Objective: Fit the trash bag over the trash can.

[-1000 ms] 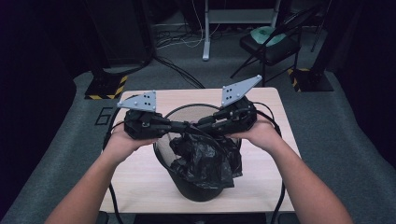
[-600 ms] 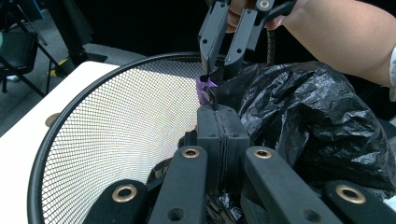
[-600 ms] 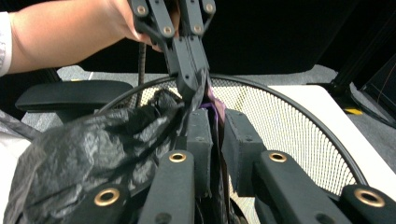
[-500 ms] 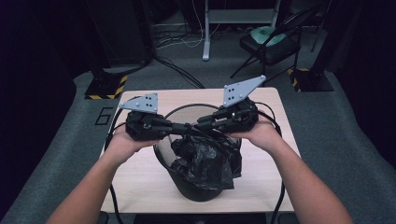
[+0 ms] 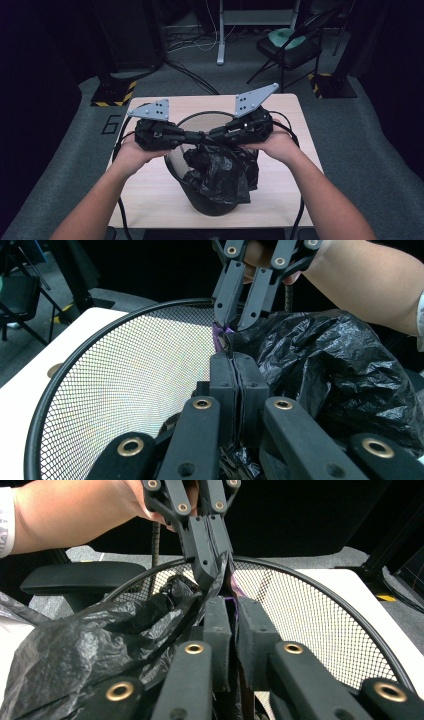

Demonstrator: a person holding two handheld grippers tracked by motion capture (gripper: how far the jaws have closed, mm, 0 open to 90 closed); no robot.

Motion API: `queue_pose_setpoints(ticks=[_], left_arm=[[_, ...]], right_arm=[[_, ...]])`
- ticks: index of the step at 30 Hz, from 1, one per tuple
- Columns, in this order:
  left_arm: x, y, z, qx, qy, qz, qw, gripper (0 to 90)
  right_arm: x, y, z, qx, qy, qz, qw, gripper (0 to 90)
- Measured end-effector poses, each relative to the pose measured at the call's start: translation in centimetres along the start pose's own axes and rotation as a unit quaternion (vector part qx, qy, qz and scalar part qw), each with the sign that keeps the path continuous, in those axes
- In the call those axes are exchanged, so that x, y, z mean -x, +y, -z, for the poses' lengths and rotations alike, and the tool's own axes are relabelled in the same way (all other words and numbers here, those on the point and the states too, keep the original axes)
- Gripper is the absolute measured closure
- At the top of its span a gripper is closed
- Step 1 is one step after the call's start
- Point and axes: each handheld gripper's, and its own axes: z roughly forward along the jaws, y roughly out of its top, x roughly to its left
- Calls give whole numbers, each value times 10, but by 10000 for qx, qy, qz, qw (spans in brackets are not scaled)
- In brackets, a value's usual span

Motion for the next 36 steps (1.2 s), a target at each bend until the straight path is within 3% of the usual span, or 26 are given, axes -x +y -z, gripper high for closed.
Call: queue_pose_setpoints(ticks=[6, 10, 15, 25, 29, 31, 36], left_arm=[[0, 0, 0, 7, 13, -8, 10000, 874], [0, 0, 1, 10, 31, -19, 10000, 873], [-1, 0, 2, 16, 63, 1, 10000, 872], [-7, -6, 11, 31, 280, 54, 9996, 888], [-9, -6, 11, 108, 164, 145, 9997, 884], [-9, -5, 8, 93, 125, 260, 9995, 720], [-9, 0, -2, 11, 33, 272, 9996, 624]], right_arm=[[2, -2, -1, -60, -22, -18, 10000, 851], [2, -2, -1, -92, -12, -80, 9999, 804], [1, -3, -3, -210, 25, -27, 9998, 881], [1, -9, 5, -278, -49, 7, 9996, 891], [3, -13, 8, -253, -79, -63, 9996, 891], [3, -13, 8, -241, -80, -63, 9997, 890], [2, -9, 4, -234, -27, 0, 9997, 890]])
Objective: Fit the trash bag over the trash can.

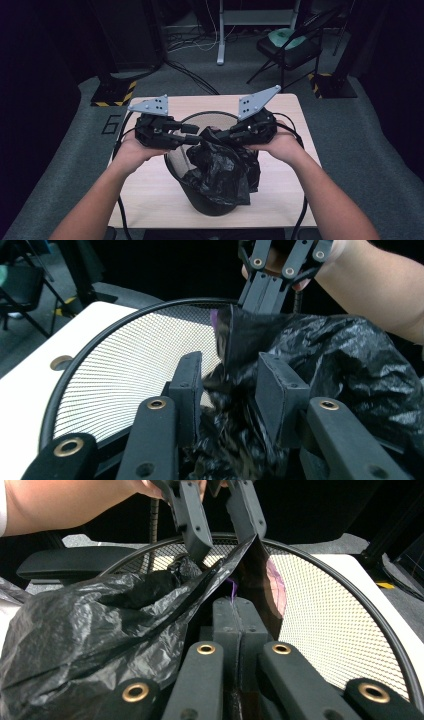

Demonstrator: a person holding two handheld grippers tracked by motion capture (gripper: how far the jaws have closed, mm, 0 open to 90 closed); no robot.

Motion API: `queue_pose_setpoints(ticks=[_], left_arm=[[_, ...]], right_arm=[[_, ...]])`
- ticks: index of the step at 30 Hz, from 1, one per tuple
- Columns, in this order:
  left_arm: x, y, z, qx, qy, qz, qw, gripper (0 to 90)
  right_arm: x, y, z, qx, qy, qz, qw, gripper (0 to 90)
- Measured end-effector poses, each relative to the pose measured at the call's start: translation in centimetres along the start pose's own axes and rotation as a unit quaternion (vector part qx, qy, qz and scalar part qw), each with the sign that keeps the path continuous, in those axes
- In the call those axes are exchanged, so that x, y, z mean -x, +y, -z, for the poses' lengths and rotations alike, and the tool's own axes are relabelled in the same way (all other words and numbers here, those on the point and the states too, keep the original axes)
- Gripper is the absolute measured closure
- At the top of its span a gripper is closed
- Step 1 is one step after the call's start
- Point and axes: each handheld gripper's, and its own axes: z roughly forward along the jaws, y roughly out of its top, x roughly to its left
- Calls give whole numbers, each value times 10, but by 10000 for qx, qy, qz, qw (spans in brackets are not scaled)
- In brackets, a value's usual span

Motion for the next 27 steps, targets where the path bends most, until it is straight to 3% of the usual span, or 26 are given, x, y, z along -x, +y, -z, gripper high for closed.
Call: queue_pose_setpoints(ticks=[2, 7, 15, 22, 27], left_arm=[[0, 1, -2, -6, -23, -2, 10000, 642], [2, 2, -3, -40, -71, -228, 9997, 883], [4, 2, 5, -74, 169, -290, 9994, 894], [-1, -6, 20, 7, 464, -162, 9988, 895], [-8, -17, 35, 50, 715, -34, 9974, 895]], right_arm=[[-1, 1, -2, 0, 21, 15, 10000, 890], [-1, 3, -4, -1, 44, 25, 10000, 889], [-1, 0, -4, -43, 67, 20, 10000, 889], [0, -9, 3, -140, -35, -51, 9999, 890], [3, -17, 16, -139, -211, -141, 9996, 890]])
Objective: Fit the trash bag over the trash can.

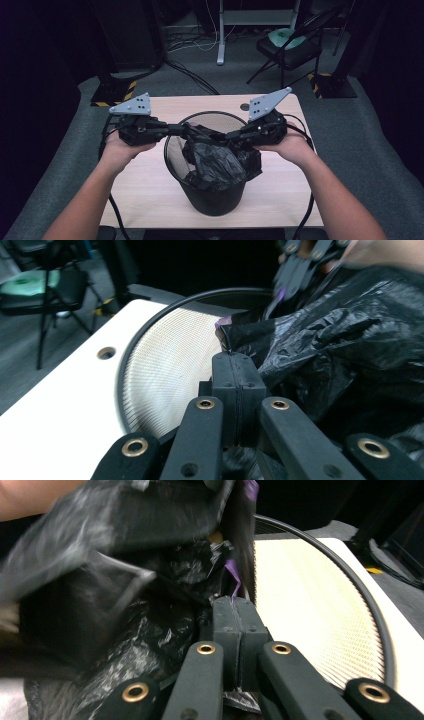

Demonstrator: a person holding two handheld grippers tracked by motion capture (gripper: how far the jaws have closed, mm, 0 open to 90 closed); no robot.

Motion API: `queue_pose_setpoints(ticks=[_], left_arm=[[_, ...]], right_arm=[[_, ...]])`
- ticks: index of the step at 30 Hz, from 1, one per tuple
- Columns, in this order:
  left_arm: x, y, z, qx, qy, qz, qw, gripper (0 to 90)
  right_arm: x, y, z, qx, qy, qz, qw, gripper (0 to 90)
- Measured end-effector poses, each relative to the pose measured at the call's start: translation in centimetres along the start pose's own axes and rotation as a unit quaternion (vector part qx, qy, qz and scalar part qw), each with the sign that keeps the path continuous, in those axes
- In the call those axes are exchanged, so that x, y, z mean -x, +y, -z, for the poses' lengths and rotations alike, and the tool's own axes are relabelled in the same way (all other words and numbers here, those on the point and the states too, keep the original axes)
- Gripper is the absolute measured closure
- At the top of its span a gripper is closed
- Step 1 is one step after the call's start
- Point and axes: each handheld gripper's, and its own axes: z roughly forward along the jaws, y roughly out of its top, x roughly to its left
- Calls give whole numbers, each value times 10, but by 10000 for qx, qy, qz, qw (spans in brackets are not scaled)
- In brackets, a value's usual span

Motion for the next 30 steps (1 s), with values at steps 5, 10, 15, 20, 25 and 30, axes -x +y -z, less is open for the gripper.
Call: queue_pose_setpoints(ticks=[5, 10, 15, 20, 25, 30], left_arm=[[-9, -16, 16, -31, 331, 143, 9993, 895], [-13, -26, 29, -26, 513, 241, 9984, 895], [-20, -36, 43, 85, 701, 415, 9966, 895], [-23, -43, 52, 167, 802, 504, 9954, 895], [-16, -59, 56, 195, 631, 591, 9961, 895], [-2, -72, 53, 115, 490, 543, 9973, 895]], right_arm=[[3, -10, 18, 30, -215, -122, 9997, 890], [3, -20, 34, 57, -425, -226, 9988, 890], [4, -23, 50, 126, -641, -255, 9975, 890], [4, -24, 69, 303, -863, -271, 9954, 890], [-7, -28, 78, 398, -855, -240, 9953, 890], [-35, -40, 77, 407, -651, -37, 9970, 889]])
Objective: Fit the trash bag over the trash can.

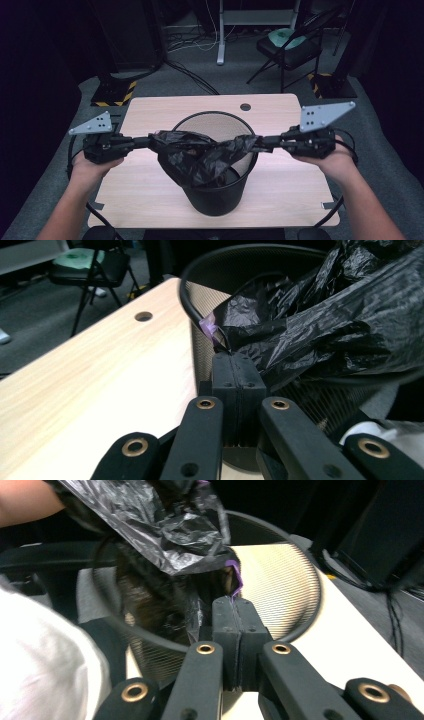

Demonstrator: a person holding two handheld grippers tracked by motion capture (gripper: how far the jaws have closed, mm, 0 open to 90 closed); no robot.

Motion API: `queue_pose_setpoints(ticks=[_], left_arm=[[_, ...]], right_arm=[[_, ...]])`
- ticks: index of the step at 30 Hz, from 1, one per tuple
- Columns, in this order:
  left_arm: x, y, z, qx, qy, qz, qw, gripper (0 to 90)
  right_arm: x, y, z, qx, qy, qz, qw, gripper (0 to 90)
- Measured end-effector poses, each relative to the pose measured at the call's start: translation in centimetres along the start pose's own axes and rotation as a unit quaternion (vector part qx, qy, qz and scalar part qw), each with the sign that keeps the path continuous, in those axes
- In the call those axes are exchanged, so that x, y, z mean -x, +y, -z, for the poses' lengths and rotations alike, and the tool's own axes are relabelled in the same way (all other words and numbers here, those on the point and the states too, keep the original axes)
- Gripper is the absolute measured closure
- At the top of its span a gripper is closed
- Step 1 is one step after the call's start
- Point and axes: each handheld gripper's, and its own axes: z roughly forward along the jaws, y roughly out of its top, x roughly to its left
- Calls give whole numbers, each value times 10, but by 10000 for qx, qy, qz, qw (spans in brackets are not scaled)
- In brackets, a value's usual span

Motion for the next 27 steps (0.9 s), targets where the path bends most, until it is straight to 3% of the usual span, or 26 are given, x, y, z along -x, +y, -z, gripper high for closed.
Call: queue_pose_setpoints(ticks=[4, 8, 16, 20, 24, 27], left_arm=[[6, -11, -5, -111, -133, 17, 9998, 895], [10, -23, -13, -206, -251, 74, 9994, 895], [11, -32, -38, -342, -440, 138, 9983, 894], [12, -28, -50, -315, -478, 122, 9983, 895], [7, -27, -57, -228, -456, 240, 9984, 894], [1, -24, -67, -139, -429, 318, 9985, 895]], right_arm=[[-21, -10, -1, -5, 213, 67, 9998, 889], [-34, -23, -15, -241, 447, 49, 9987, 888], [-30, -39, -34, -217, 631, -165, 9976, 890], [-23, -44, -34, -165, 393, -274, 9987, 890], [-13, -49, -36, -122, 130, -428, 9989, 891], [-3, -50, -42, -211, -84, -404, 9989, 891]])
